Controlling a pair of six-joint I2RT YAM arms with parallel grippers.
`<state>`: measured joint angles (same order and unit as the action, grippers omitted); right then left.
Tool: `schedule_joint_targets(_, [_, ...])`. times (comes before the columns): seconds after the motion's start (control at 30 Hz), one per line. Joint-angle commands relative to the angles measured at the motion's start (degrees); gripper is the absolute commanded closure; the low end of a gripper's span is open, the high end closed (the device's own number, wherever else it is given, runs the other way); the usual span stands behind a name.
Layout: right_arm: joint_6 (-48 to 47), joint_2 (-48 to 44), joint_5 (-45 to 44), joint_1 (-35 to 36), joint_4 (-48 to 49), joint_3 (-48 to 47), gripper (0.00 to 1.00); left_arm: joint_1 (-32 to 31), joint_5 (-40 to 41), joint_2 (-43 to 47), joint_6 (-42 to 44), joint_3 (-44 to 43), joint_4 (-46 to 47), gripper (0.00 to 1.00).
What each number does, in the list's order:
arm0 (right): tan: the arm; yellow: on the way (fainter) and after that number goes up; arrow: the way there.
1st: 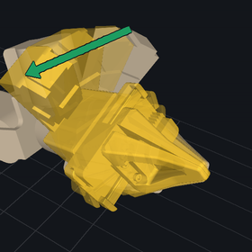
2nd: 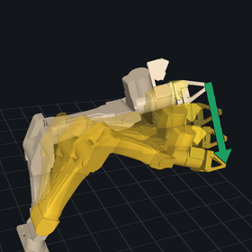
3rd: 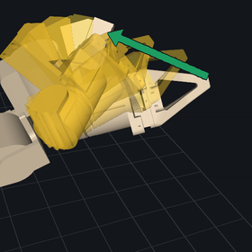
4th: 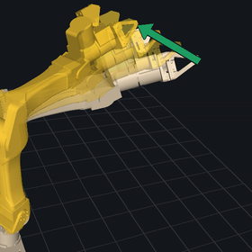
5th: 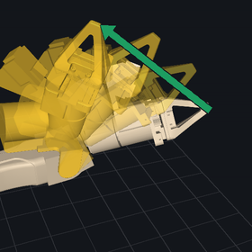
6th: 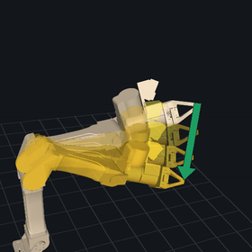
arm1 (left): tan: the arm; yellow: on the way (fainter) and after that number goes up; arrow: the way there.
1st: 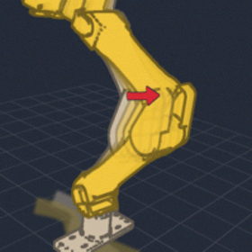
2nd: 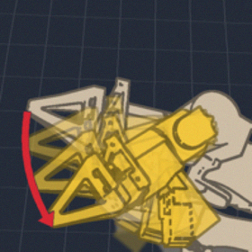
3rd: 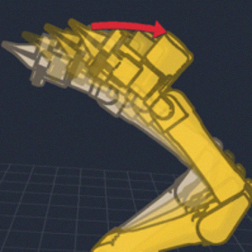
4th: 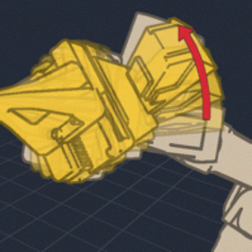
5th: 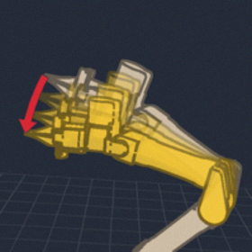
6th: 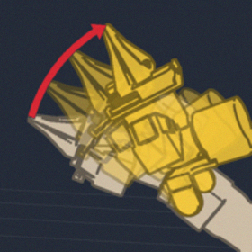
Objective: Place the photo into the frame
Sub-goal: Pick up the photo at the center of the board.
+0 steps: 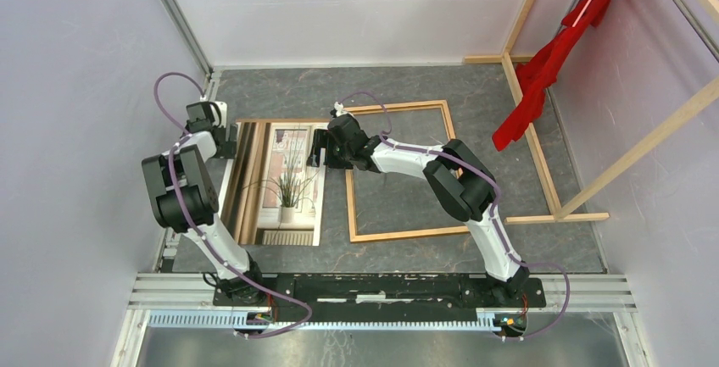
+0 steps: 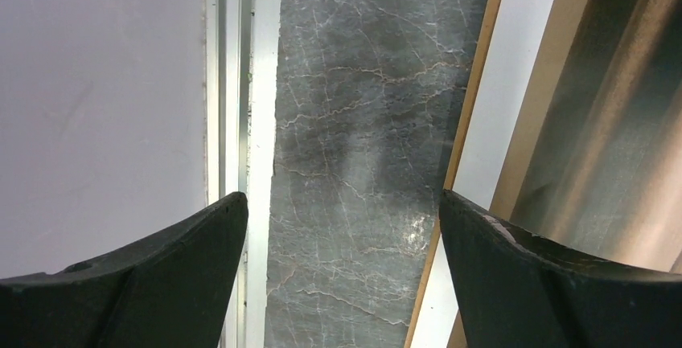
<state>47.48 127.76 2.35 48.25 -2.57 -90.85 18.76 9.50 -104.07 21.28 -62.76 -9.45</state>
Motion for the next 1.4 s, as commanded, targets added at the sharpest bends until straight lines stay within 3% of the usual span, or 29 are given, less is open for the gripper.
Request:
schedule_joint_targets(0.0, [-0.8, 0.8, -0.7, -0.4, -3.6, -1.0, 0.17, -1.6, 2.0, -0.8, -1.2, 2.4, 3.3, 0.05])
schedule_joint_targets(0.43, [0.0, 1.4, 0.4, -0.4, -2.7, -1.5, 0.18, -4.6, -7.2, 4.9, -3.6, 6.4, -3.0, 0.05])
schedule_joint_targets(0.97, [0.5, -1.9, 1.6, 0.2, 1.7, 0.0, 0.21, -5.1, -6.7, 3.1, -1.5, 8.6, -3.1, 0.05])
schedule_joint_targets(1.37, [-4.7, -1.2, -1.5, 2.9, -2.6, -6.9, 0.22, -5.6, -6.1, 2.1, -1.2, 8.8, -2.9, 0.05])
